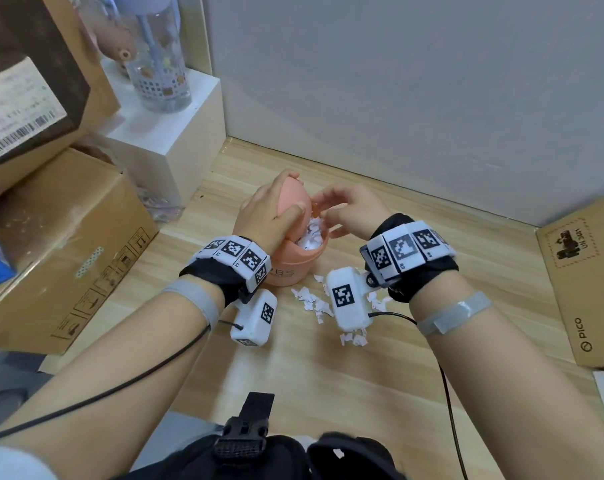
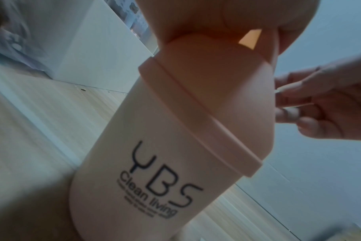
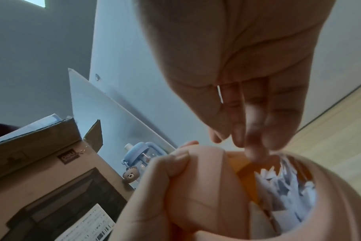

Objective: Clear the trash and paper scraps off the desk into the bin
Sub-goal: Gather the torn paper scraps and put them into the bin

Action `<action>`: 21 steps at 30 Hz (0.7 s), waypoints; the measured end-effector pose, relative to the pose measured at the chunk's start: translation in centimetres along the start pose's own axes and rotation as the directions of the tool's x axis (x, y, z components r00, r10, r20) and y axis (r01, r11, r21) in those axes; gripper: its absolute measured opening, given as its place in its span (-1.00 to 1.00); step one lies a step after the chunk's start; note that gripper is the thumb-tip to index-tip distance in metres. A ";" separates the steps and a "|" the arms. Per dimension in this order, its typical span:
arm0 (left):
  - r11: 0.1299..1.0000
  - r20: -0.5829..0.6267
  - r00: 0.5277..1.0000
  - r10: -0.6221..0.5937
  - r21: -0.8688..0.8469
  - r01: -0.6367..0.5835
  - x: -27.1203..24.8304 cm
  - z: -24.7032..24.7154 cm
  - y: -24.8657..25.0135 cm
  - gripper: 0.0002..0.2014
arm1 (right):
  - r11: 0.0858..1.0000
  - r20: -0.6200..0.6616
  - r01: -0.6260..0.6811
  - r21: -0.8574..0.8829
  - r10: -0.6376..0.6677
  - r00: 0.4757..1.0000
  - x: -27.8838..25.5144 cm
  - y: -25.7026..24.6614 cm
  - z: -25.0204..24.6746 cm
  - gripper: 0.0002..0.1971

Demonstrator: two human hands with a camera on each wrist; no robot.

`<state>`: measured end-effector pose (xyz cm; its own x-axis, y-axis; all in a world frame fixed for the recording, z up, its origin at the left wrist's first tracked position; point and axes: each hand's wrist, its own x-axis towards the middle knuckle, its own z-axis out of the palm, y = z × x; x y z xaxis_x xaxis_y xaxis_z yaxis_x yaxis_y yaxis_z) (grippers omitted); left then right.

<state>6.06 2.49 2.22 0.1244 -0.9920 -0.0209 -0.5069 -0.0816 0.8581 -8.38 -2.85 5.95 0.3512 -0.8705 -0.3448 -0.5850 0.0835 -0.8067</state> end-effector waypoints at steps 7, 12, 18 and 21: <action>1.000 0.007 1.000 0.011 -0.003 -0.011 0.1 0.0 0.0 -0.43 | 0.781 0.087 0.272 -0.563 -0.271 0.959 -1.3 2.6 1.4 -0.71; 1.000 -0.003 1.000 0.013 -0.011 -0.013 0.2 0.1 -0.2 -0.44 | 0.563 0.295 0.367 -0.741 -0.218 0.930 -1.2 2.8 2.4 -0.62; 0.999 -0.026 1.000 0.011 -0.046 -0.012 0.0 0.3 -0.1 -0.37 | 0.450 0.444 0.421 -0.788 -0.059 0.894 0.4 3.2 3.4 -0.33; 0.999 -0.023 1.000 0.009 -0.047 -0.011 -0.1 0.2 0.0 -0.43 | 0.509 0.423 0.401 -0.761 -0.080 0.903 0.6 3.0 3.1 -0.39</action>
<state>5.86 2.53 2.06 0.1388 -0.9903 -0.0011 -0.4677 -0.0666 0.8814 -7.68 -1.58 1.82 0.6727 -0.5874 -0.4499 -0.7134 -0.6762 -0.1838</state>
